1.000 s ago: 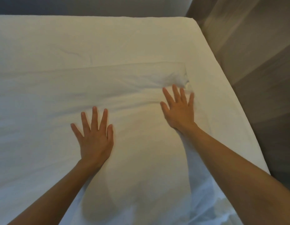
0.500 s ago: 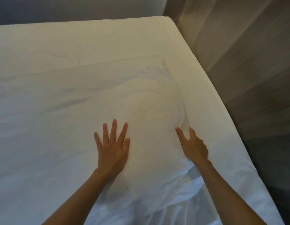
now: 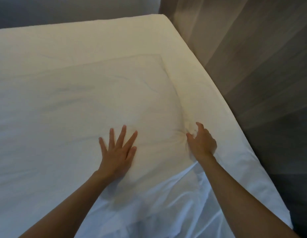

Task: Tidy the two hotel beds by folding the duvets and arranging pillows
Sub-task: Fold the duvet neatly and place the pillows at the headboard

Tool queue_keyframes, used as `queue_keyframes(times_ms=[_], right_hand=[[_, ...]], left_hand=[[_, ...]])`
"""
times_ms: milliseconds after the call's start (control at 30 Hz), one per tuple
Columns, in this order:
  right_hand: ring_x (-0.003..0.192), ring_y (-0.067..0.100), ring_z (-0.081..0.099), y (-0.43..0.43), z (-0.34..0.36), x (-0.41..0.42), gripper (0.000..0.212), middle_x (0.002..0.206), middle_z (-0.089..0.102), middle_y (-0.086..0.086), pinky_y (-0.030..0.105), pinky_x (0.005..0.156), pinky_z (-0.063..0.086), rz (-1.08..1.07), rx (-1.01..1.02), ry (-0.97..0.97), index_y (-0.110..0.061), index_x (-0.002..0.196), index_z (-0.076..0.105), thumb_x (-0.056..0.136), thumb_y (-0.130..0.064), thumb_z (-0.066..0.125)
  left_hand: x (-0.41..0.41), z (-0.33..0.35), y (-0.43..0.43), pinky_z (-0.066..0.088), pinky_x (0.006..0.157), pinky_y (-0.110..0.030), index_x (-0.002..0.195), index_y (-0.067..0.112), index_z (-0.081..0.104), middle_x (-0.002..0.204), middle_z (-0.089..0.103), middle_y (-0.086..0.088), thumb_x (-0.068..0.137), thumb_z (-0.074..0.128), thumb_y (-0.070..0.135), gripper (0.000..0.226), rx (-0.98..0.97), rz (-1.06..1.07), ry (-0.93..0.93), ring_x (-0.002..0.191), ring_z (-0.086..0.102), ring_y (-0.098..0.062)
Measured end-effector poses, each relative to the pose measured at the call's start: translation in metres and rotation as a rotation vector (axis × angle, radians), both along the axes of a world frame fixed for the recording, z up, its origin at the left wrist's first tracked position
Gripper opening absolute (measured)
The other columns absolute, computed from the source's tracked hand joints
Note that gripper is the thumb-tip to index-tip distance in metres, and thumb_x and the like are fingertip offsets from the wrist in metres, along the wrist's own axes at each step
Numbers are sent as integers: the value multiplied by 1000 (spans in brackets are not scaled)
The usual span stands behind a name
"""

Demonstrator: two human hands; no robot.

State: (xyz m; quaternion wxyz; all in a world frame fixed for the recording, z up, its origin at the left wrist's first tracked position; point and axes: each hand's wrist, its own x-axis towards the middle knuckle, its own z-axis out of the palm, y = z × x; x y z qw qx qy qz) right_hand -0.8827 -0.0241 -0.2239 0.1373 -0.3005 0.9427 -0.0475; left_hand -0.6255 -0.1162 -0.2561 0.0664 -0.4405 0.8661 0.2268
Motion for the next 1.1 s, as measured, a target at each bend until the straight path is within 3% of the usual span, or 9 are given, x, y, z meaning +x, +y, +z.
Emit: queue_keyframes(times_ms=[67,133,200,333,600,667,800,933,1100], right_hand=[[117,36,51,-13,-9,8,54,135,52,13,42,95,38,104,-48,158,-17,145,39,93,-19,54],[117,38,53,-30,-7,37,51,134,54,15,44,99,34,300,-317,321,-12,139,50,87,-13,55],[129,33,47,-43,-6,90,51,142,50,11,46,109,26,505,-450,248,-22,141,49,89,-22,53],[142,35,31,-32,-42,166,52,155,33,4,59,114,11,839,-220,114,-37,145,40,93,-40,40],[148,33,13,22,-58,69,60,160,20,-5,69,110,1,633,26,238,-42,150,24,93,-57,33],[148,35,9,33,-52,55,60,163,6,-5,71,108,5,493,100,160,-48,149,7,95,-60,29],[146,40,-2,43,-20,49,68,162,-12,-2,69,109,15,231,257,-179,-47,149,-11,97,-60,31],[146,33,16,60,46,97,60,163,7,4,52,116,16,446,162,-96,-41,153,2,102,-43,33],[149,22,11,101,153,196,56,162,11,-1,49,119,9,725,-110,-15,-40,153,10,103,-38,34]], left_hand=[[13,-1,1,-16,112,-58,150,45,-2,160,-16,10,91,-2,57,61,-89,31,7,146,-23,-23],[27,0,6,-17,111,-59,153,37,3,162,-6,5,97,10,50,58,-207,155,-14,147,-17,-24],[47,-2,8,-15,110,-63,154,32,3,163,-4,1,98,14,49,60,-250,302,-41,148,-14,-27],[81,-10,18,-16,110,-63,153,38,0,160,-13,5,93,5,59,63,-216,410,-122,147,-17,-26],[74,-12,50,-4,111,-66,151,38,-2,162,-6,-3,90,1,64,66,-92,317,-176,147,-6,-38],[73,-3,53,-6,112,-64,150,43,-7,161,-14,1,84,-7,67,70,-16,238,-216,147,-13,-34],[85,44,53,2,117,-57,152,41,8,163,-2,5,101,14,53,53,179,57,-275,149,1,-22],[127,93,72,3,119,-49,154,37,7,162,0,5,102,18,50,55,95,103,-193,149,2,-21],[203,176,117,8,120,-46,155,32,4,162,0,2,102,22,48,58,-39,167,-113,149,2,-24]])
